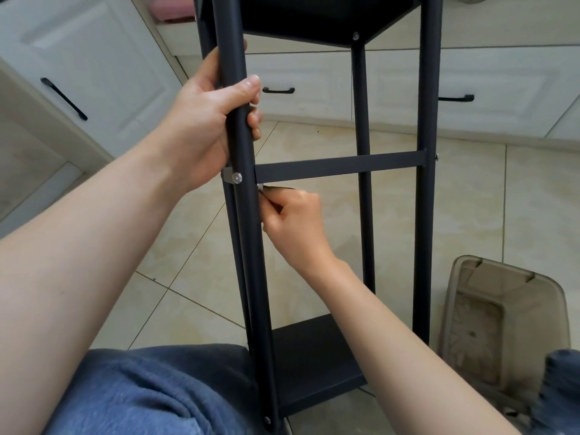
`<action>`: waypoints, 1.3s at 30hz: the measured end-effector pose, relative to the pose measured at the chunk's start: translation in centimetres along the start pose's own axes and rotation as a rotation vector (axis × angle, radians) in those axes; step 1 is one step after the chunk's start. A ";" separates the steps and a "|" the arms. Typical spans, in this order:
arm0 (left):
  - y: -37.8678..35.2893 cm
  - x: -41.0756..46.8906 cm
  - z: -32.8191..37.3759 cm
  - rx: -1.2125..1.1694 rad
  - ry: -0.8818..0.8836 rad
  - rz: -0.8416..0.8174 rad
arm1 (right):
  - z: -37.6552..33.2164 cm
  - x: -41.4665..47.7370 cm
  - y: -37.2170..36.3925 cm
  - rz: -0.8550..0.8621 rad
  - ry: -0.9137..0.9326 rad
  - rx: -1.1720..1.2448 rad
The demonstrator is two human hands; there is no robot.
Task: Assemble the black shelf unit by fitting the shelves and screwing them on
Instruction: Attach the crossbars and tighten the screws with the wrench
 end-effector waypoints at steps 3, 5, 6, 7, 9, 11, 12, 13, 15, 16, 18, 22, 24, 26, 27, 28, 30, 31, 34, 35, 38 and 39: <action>0.1 0.0 0.0 -0.008 -0.004 -0.008 | -0.1 0.1 0.1 0.086 0.071 -0.003; 0.1 0.0 -0.1 -0.009 -0.007 -0.018 | -0.1 0.2 0.0 0.113 0.094 0.015; 0.1 0.0 -0.2 -0.010 -0.008 -0.022 | 0.1 0.2 0.0 0.126 0.095 0.016; 0.2 0.0 -0.2 -0.013 -0.007 -0.025 | 0.2 0.1 -0.1 0.141 0.093 0.012; 0.2 0.1 -0.2 -0.020 -0.008 -0.032 | 0.2 0.1 -0.2 0.171 0.084 -0.003; 0.2 0.1 -0.3 -0.017 -0.008 -0.035 | 0.1 0.1 -0.2 0.176 0.080 -0.006; 0.2 0.1 -0.3 -0.017 -0.007 -0.035 | 0.1 0.1 -0.2 0.164 0.077 -0.009; 0.3 0.1 -0.3 -0.018 -0.007 -0.035 | 0.2 0.1 -0.3 0.145 0.069 -0.010; 0.3 0.1 -0.3 -0.024 -0.007 -0.041 | 0.5 -0.1 -0.4 0.081 0.039 -0.011; 0.4 0.0 -0.3 -0.025 -0.008 -0.045 | 0.6 -0.3 -0.5 0.041 0.018 -0.017; 0.4 -0.1 -0.2 -0.022 -0.011 -0.050 | 0.8 -0.6 -0.5 -0.038 -0.031 -0.045; 0.3 -0.2 -0.2 -0.019 -0.013 -0.054 | 0.8 -1.1 -0.2 -0.097 -0.090 -0.059; 0.3 -0.2 -0.2 -0.023 -0.013 -0.054 | 0.4 -1.1 0.1 -0.090 -0.079 -0.043; 0.2 -0.2 -0.2 -0.022 -0.015 -0.056 | 0.0 -1.1 0.5 -0.073 -0.062 -0.041; 0.2 -0.1 -0.2 -0.022 -0.015 -0.057 | -0.2 -1.2 0.8 -0.065 -0.057 -0.042; 0.1 -0.1 -0.2 -0.023 -0.016 -0.059 | -0.3 -1.2 1.0 -0.058 -0.057 -0.042; 0.1 0.0 -0.2 -0.022 -0.015 -0.060 | -0.3 -1.2 1.2 -0.044 -0.070 -0.037; 0.0 0.0 -0.2 -0.019 -0.014 -0.060 | -0.3 -1.1 1.3 -0.031 -0.073 -0.036; -0.2 0.1 -0.1 -0.017 -0.015 -0.065 | -0.7 -0.6 1.5 -0.002 -0.060 -0.049; -0.3 0.1 -0.1 -0.015 -0.017 -0.068 | -0.7 -0.5 1.5 0.000 -0.057 -0.051; -0.4 0.2 0.0 -0.012 -0.018 -0.070 | -0.5 -0.3 1.6 -0.003 -0.059 -0.039; -0.4 0.2 0.0 -0.013 -0.018 -0.072 | -0.4 -0.3 1.6 -0.004 -0.059 -0.034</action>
Point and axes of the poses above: each hand's wrist, its own x-axis towards the middle knuckle, its own y-axis out of the back of the hand, z = x × y, the point moved 8 cm from there along x, towards the middle knuckle, and after that the axes turned 5 degrees about y, right-handed, at the moved point
